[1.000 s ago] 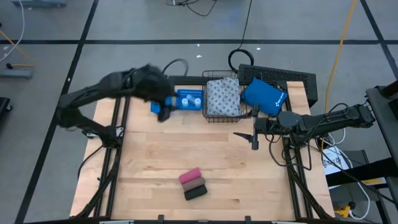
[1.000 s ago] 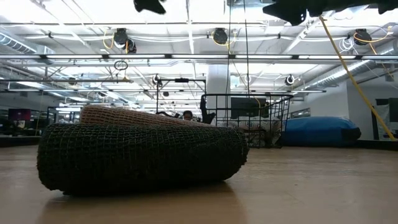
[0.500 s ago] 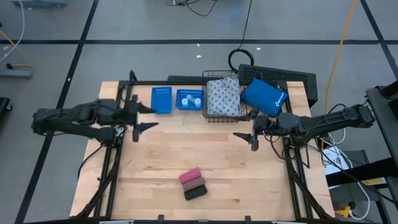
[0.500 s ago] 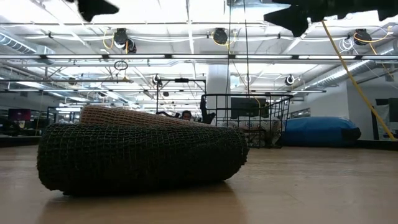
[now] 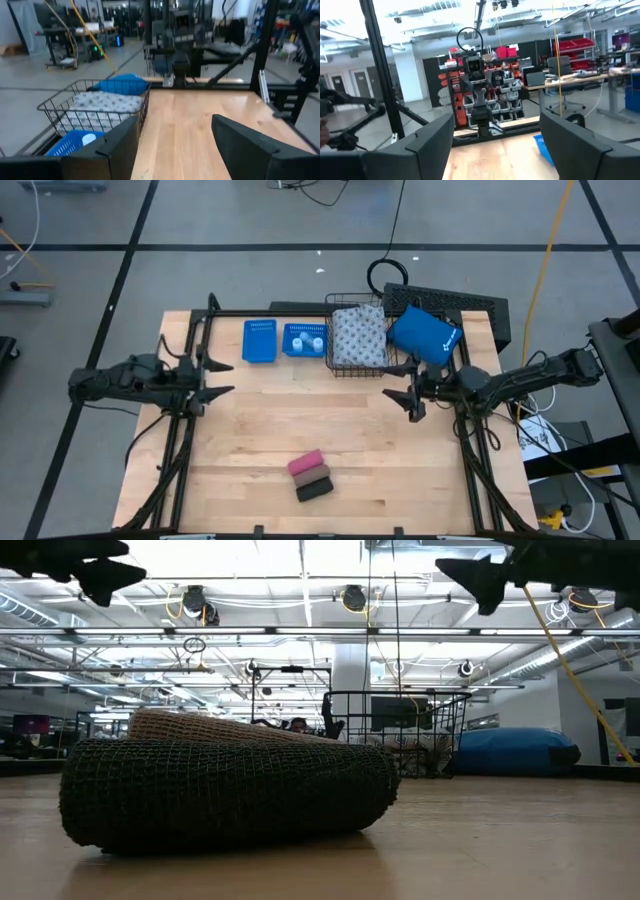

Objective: Pick & Place Medicine items
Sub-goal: Put the black bandage into the left blue bin

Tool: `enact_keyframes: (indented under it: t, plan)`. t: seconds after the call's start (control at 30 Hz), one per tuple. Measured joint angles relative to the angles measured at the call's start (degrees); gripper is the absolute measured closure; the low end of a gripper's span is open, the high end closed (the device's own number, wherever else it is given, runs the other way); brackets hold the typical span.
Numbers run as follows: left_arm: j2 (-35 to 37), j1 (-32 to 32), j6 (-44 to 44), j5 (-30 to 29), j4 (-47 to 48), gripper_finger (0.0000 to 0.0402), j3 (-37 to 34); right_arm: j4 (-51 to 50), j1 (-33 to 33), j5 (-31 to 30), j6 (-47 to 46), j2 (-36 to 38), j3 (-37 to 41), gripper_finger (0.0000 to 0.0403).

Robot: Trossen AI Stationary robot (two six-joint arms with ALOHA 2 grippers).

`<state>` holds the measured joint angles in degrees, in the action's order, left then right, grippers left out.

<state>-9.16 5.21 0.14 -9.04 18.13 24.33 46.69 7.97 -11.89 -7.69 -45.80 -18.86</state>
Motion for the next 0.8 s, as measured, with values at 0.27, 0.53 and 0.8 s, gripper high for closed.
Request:
enact_keyframes:
  t: [0.27,0.53,0.8]
  plan:
    - [6.73,0.02,-0.57,-0.04,-0.06,0.0134,-2.02,7.86,0.44,0.00,-1.21,-9.11,0.58,0.0120]
    - [6.55,0.00,-0.64,0.00,-0.03,0.0133,-2.05,13.75,8.55,4.64,0.52,-27.72,-7.77,0.0111]
    - [6.55,-0.02,-0.43,-0.02,-0.01,0.0133,-2.05,-7.91,15.74,4.41,6.49,-45.03,-27.95,0.0125]
